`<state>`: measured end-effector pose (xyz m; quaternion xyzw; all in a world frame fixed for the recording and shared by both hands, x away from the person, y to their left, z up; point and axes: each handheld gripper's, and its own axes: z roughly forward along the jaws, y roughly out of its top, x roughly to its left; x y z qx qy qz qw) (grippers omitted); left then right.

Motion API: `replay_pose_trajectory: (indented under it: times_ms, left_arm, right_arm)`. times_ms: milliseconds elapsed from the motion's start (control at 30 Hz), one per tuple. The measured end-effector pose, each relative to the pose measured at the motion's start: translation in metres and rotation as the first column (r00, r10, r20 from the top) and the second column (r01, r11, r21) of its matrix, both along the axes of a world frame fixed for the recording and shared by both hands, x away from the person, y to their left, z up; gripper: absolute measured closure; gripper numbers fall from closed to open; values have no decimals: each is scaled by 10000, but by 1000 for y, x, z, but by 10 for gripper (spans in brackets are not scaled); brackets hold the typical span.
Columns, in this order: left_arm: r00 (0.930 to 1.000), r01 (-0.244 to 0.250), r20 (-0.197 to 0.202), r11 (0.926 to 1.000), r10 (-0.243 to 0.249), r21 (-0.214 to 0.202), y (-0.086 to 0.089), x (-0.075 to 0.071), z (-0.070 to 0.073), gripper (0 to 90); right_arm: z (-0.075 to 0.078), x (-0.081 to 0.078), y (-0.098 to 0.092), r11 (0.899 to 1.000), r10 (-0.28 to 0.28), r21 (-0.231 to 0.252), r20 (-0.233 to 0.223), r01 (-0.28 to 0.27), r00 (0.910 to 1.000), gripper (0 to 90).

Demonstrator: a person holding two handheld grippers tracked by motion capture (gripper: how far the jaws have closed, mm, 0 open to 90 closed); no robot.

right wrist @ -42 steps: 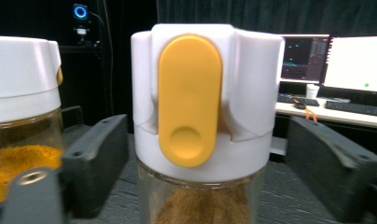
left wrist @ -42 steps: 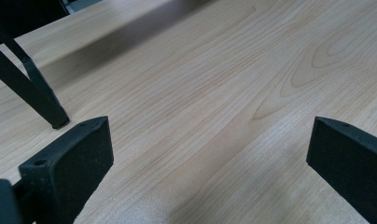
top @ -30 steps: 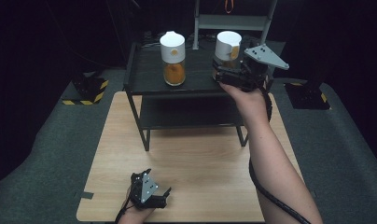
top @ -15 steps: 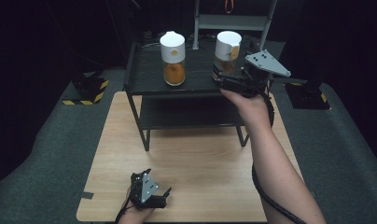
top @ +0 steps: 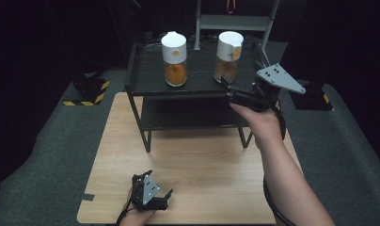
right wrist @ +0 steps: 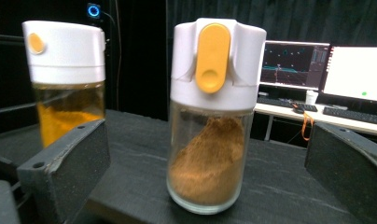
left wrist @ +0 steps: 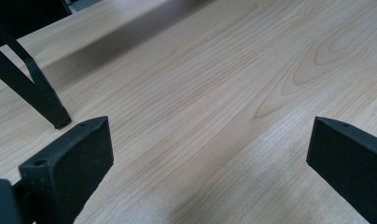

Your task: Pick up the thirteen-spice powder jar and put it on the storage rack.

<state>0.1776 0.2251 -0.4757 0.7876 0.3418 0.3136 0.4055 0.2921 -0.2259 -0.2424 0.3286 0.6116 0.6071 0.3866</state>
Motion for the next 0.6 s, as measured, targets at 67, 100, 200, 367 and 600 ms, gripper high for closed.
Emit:
replay_pose_trajectory:
  times_ms: [67, 100, 200, 367, 600]
  left_arm:
    - [10000, -2, 19, 10000, 2, 19, 0, 0, 0, 6]
    - [10000, -8, 12, 10000, 8, 9, -1, 0, 0, 6]
    - [10000, -16, 9, 10000, 16, 52, -1, 0, 0, 6]
    - [10000, 3, 59, 9999, -4, 151, -2, -1, 0, 6]
    - [10000, -37, 84, 9998, 35, 180, -3, -1, 0, 6]
  right_arm:
    - [-3, -5, -3, 10000, 49, 65, 48, -49, 10000, 0]
    - [-3, -7, -4, 10000, 67, 62, 73, -67, 10000, 0]
    - [-7, -14, -8, 9999, 114, -22, 179, -114, 9998, 0]
    - [-11, -25, -12, 9998, 154, -121, 304, -151, 9994, 0]
    - [-19, -35, -17, 9994, 231, -255, 339, -222, 9992, 0]
